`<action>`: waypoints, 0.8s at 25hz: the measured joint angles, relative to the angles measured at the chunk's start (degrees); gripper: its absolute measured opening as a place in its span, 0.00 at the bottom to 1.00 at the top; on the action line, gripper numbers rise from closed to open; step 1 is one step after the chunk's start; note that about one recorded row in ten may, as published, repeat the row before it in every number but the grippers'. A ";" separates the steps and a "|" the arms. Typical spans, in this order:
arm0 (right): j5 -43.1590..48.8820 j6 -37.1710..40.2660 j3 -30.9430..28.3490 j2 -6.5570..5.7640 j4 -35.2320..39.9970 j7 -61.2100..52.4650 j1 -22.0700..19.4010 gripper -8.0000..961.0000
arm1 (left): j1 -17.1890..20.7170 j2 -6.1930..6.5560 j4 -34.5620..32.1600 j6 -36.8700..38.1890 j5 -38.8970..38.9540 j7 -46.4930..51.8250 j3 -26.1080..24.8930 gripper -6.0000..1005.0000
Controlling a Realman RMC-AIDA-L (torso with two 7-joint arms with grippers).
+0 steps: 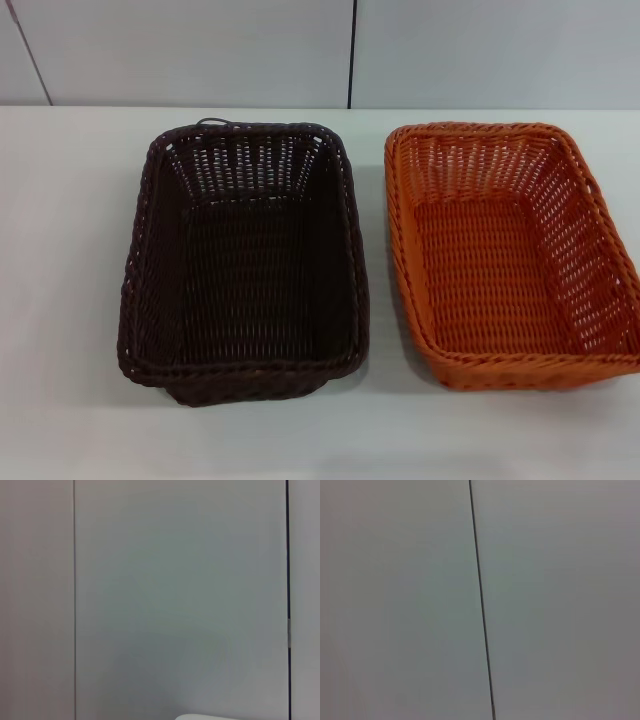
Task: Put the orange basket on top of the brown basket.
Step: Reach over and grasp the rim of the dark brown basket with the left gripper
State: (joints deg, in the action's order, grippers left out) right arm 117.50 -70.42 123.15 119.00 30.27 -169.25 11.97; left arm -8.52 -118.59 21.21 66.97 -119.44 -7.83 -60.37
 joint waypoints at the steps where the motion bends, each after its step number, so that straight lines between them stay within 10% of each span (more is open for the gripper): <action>1: 0.00 0.00 0.00 0.00 0.00 0.00 0.00 0.71 | -0.05 0.02 0.01 0.00 0.00 0.00 -0.01 0.78; 12: -0.60 0.66 -0.12 0.00 -0.17 -0.03 1.00 0.71 | -0.71 0.48 0.90 -1.25 -0.38 0.05 0.74 0.78; 20: -0.90 1.25 -0.18 -0.05 -0.64 -0.03 2.06 0.71 | -0.61 3.62 8.18 -6.29 -1.17 -0.52 0.94 0.78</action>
State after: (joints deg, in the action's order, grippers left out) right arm 116.61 -69.17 122.97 118.95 29.63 -169.28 14.03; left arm -9.14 -114.97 29.39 60.68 -120.61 -8.35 -59.43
